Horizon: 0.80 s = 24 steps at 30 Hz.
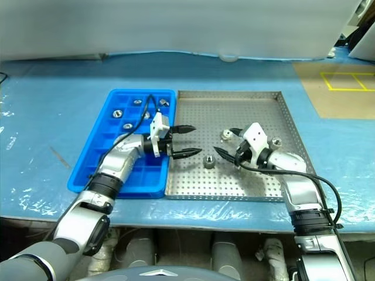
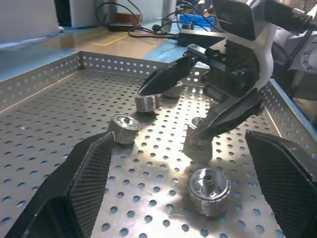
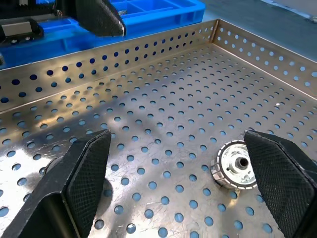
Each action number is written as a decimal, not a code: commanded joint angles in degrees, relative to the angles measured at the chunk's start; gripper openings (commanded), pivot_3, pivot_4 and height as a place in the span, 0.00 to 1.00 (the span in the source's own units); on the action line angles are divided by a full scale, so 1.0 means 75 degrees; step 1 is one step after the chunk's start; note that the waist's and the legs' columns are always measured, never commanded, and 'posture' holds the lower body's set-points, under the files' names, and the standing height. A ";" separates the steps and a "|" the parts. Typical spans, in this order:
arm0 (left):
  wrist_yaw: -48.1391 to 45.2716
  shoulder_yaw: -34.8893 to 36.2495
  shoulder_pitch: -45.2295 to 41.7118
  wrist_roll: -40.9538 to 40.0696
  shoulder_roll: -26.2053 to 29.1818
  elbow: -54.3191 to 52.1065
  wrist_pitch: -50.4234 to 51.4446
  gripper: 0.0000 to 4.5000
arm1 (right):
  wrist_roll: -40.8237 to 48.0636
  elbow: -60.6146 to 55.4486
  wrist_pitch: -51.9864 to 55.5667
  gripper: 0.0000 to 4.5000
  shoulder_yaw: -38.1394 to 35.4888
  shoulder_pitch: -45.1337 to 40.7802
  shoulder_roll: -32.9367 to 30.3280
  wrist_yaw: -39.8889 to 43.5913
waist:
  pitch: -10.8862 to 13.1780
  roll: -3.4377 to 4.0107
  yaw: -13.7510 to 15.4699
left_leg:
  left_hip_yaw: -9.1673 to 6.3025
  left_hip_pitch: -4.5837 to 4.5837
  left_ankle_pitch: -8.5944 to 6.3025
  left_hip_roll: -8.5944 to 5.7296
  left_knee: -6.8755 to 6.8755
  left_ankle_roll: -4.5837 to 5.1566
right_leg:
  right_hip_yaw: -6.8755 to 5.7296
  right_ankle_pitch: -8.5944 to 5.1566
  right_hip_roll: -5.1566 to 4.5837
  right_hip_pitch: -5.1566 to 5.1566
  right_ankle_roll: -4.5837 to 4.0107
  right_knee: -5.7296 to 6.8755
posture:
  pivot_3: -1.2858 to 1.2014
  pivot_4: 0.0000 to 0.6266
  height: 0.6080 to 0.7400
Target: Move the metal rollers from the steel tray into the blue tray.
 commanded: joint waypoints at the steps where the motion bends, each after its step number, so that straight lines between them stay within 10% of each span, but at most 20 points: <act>1: -0.0349 -0.0307 -0.0276 0.0041 -0.0081 0.0032 0.0226 0.99 | 0.0148 -0.0483 0.0024 1.00 -0.0345 0.0193 -0.0137 -0.0177 | 0.0000 0.0000 -0.0009 | 0.0001 0.0000 0.0000 0.0000 0.0000 0.0000 | 0.0001 0.0000 0.0000 0.0000 0.0000 0.0000 | 0.42 0.24 1.00; 24: -0.0946 -0.2249 -0.2058 0.2508 -0.0416 0.2702 -0.0743 0.99 | 0.0053 -0.1125 0.0305 1.00 -0.0385 0.0723 -0.0246 -0.0802 | -0.0002 0.0004 -0.0053 | 0.0007 0.0015 -0.0001 -0.0003 0.0000 0.0001 | 0.0010 -0.0001 0.0000 0.0012 0.0001 -0.0004 | 0.40 0.24 1.00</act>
